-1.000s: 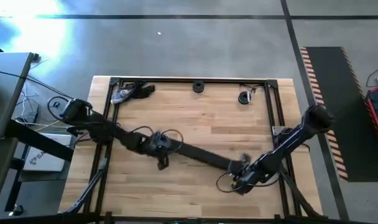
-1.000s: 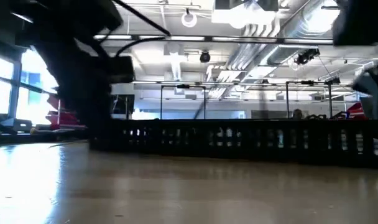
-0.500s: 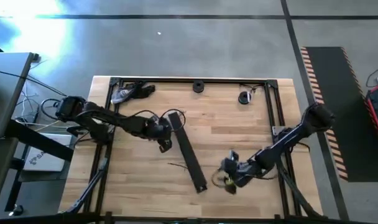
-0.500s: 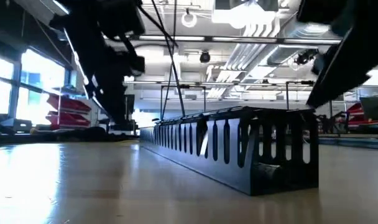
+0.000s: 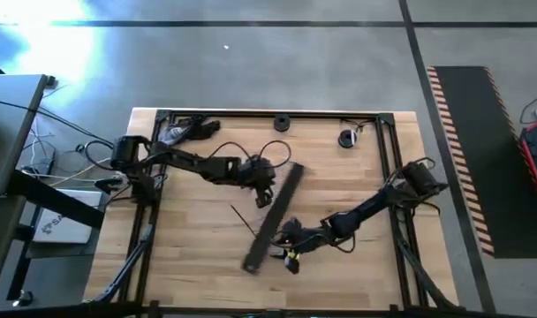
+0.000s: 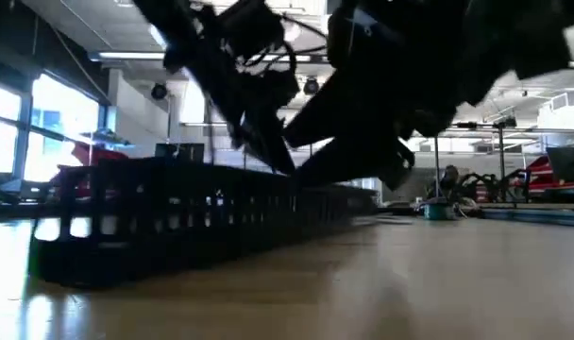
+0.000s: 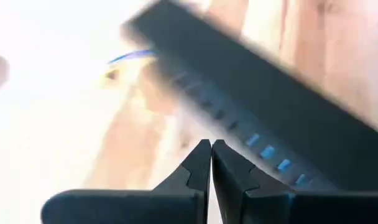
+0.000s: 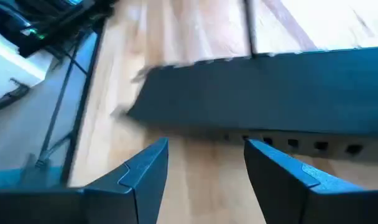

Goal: Ziptie cables
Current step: Close the black cable duct

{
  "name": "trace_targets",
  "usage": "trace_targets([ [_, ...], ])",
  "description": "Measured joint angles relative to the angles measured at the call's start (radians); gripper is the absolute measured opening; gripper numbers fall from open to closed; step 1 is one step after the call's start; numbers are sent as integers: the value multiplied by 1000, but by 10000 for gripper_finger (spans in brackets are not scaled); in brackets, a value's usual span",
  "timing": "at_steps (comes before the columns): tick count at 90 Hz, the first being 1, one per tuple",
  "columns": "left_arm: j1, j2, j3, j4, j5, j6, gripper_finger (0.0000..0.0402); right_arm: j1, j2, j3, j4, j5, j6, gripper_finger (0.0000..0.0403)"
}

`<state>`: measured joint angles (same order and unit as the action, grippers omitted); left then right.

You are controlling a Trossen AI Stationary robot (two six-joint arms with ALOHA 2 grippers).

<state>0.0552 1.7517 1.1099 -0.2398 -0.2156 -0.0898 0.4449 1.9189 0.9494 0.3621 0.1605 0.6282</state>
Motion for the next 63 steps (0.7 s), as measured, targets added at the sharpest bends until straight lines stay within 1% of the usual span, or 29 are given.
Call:
trace_targets([
  [9, -20, -43, 90, -176, -58, 24, 0, -1, -52, 22, -150, -4, -72, 196],
  [13, -40, -62, 110, -240, -58, 15, 0, 0, -89, 28, -228, 13, -100, 196],
  [18, -78, -88, 116, -282, -38, -16, 0, 1, -139, 27, -338, 54, -138, 196],
  [29, -195, -127, 116, -357, 17, -149, 0, 0, -235, 22, -562, 164, -274, 196],
  [34, -266, -137, 116, -401, 23, -236, 0, -11, -268, 22, -616, 211, -349, 197],
  [38, -321, -138, 115, -437, 24, -319, 0, -28, -286, 22, -637, 217, -408, 198],
  [43, -395, -146, 114, -486, 27, -433, 0, -64, -291, 22, -637, 177, -478, 200],
  [54, -558, -158, 116, -581, 47, -726, 0, -151, -273, 23, -587, 26, -626, 210],
  [63, -688, -157, 115, -639, 84, -970, 0, -205, -259, 21, -603, -17, -717, 217],
])
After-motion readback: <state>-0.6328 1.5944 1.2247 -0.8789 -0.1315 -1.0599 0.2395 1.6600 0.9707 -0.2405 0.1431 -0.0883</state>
